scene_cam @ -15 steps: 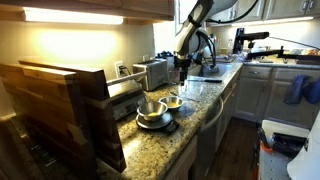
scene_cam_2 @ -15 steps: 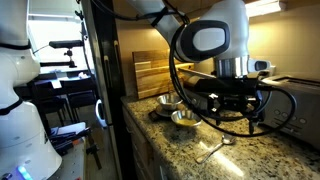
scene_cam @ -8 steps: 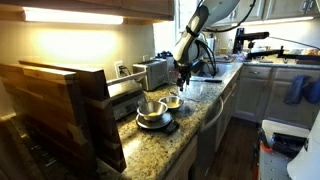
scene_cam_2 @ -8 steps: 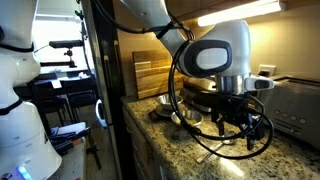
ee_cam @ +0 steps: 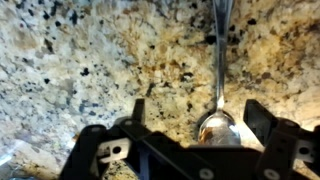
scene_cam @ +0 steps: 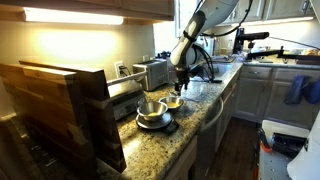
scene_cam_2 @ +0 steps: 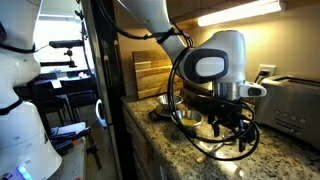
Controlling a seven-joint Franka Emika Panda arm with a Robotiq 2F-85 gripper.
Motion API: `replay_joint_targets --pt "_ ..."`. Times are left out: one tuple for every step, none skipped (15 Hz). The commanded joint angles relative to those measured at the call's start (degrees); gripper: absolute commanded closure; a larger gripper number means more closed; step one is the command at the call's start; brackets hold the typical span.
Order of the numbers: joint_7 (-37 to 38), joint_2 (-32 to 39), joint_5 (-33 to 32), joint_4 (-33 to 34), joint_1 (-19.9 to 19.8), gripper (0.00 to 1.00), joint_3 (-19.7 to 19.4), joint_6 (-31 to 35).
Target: Spoon out some of the contents in the bowl on the right into the bowl on top of the scale
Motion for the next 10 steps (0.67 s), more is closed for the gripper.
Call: replay_joint_targets --pt "-0.48 0.22 0.85 0.02 -1.16 0.00 1.83 -0.95" --pt "-0.50 0.50 0.66 -0.01 -1.11 0.00 1.92 -0.89" --pt "-0.53 0.75 0.62 -0.01 -1.15 0.01 2.02 -1.03" --pt "-0.49 0.91 0.59 0.02 -1.18 0.14 2.05 -1.25" --pt "-0.48 1.02 0.52 0.02 -1.17 0.26 2.06 -1.31" --pt "-0.43 1.16 0.40 0.04 -1.13 0.32 2.01 -1.44" --pt "-0.43 1.28 0.29 0.06 -1.10 0.38 1.98 -1.55" --pt "-0.45 1.41 0.26 0.09 -1.11 0.46 1.98 -1.61" --pt "-0.69 1.51 0.48 0.18 -1.31 0.52 2.16 -1.63" --pt "-1.01 1.58 0.79 0.28 -1.56 0.60 2.40 -1.64"
